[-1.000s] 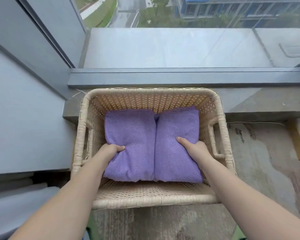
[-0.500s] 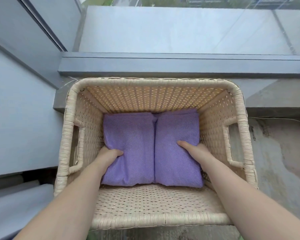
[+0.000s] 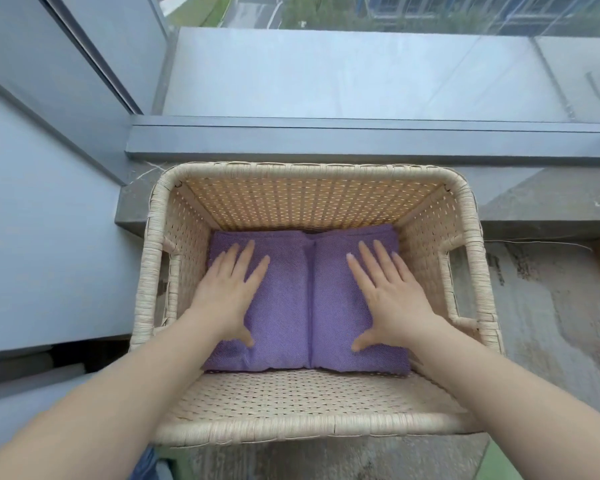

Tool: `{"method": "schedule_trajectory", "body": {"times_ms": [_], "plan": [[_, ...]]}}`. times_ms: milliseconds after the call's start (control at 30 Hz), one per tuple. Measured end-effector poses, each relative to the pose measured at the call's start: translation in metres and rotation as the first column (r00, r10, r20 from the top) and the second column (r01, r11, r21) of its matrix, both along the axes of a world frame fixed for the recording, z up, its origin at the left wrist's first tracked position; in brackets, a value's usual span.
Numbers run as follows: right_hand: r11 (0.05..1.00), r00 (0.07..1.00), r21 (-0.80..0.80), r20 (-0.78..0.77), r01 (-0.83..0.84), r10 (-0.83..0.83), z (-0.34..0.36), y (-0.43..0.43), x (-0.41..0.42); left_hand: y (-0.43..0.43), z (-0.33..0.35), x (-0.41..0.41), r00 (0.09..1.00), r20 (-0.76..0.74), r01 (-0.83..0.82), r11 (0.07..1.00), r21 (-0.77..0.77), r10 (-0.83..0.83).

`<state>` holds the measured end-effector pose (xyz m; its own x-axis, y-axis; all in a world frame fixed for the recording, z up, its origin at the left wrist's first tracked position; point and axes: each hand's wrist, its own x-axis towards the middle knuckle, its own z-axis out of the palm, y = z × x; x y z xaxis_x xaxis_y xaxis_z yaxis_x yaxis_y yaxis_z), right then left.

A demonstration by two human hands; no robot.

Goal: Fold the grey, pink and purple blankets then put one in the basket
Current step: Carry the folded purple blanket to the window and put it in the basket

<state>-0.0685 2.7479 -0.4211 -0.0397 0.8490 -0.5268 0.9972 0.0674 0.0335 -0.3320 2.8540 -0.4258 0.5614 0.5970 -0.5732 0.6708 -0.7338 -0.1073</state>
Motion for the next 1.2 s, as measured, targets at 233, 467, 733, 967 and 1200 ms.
{"method": "schedule_trajectory", "body": {"times_ms": [233, 467, 733, 967, 1200], "plan": [[0.958, 0.983, -0.268, 0.121, -0.098, 0.135, -0.03, 0.017, 0.021, 0.017, -0.036, -0.002, 0.933, -0.356, 0.056, 0.998, -0.018, -0.059], [0.954, 0.974, -0.289, 0.186, -0.074, 0.131, -0.057, 0.012, 0.027, 0.012, -0.068, -0.01, 0.924, -0.383, 0.027, 0.998, 0.058, -0.002], [0.956, 0.981, -0.283, 0.155, -0.07, 0.118, -0.065, 0.014, 0.028, 0.011, -0.07, -0.009, 0.91, -0.415, 0.029, 0.998, 0.063, -0.001], [0.977, 0.992, -0.198, 0.112, 0.084, -0.063, -0.043, 0.036, 0.035, 0.033, -0.044, 0.01, 0.881, -0.471, 0.001, 0.994, 0.107, 0.049], [0.964, 0.958, -0.266, 0.27, -0.025, 0.099, -0.045, 0.05, 0.038, 0.045, -0.057, 0.003, 0.77, -0.633, 0.198, 0.973, 0.116, -0.082]]}}
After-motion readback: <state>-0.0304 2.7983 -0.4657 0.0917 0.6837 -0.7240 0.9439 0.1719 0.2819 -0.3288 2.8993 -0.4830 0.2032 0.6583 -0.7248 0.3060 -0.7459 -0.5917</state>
